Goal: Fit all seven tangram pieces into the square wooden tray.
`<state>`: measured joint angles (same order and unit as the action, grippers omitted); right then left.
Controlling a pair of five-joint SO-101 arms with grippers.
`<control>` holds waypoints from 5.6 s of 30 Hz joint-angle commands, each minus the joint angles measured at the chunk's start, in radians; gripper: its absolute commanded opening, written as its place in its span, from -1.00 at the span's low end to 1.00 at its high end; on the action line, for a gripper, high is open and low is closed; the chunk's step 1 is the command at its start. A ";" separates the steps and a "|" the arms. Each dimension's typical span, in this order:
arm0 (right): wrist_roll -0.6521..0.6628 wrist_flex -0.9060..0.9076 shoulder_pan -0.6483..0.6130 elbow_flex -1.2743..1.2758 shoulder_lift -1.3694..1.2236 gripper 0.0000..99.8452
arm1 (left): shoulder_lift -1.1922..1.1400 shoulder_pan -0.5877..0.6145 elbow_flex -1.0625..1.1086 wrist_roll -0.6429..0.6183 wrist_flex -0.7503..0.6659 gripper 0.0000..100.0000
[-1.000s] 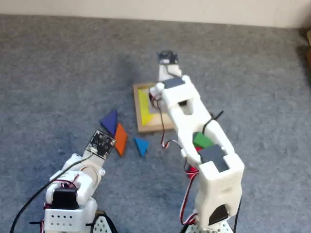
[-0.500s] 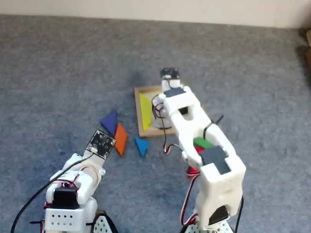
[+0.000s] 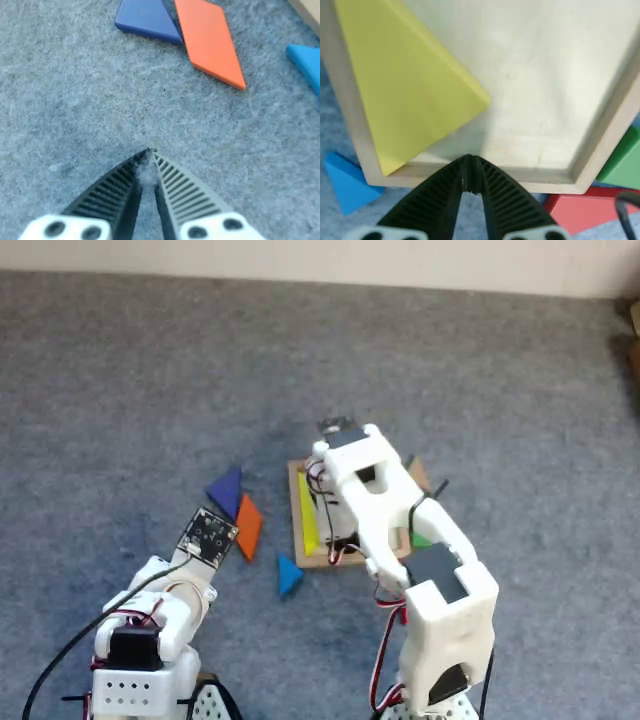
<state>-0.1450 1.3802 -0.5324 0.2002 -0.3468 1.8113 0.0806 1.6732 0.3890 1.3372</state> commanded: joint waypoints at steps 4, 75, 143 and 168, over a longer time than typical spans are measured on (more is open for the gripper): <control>0.014 0.039 -0.039 0.058 0.265 -0.97 | 0.022 0.007 0.022 0.008 0.003 -0.99; -0.285 -0.180 0.521 0.650 0.667 -0.15 | 0.022 0.007 0.022 0.008 0.003 -0.99; -0.242 -0.265 0.526 0.694 0.496 -0.30 | 0.022 0.007 0.022 0.008 0.003 -0.99; -0.192 -0.259 0.608 0.687 0.499 -0.53 | 0.022 0.007 0.022 0.008 0.003 -0.99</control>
<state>-0.3675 1.0948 0.0445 0.8800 0.1580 1.8113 0.0806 1.6732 0.3890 1.3372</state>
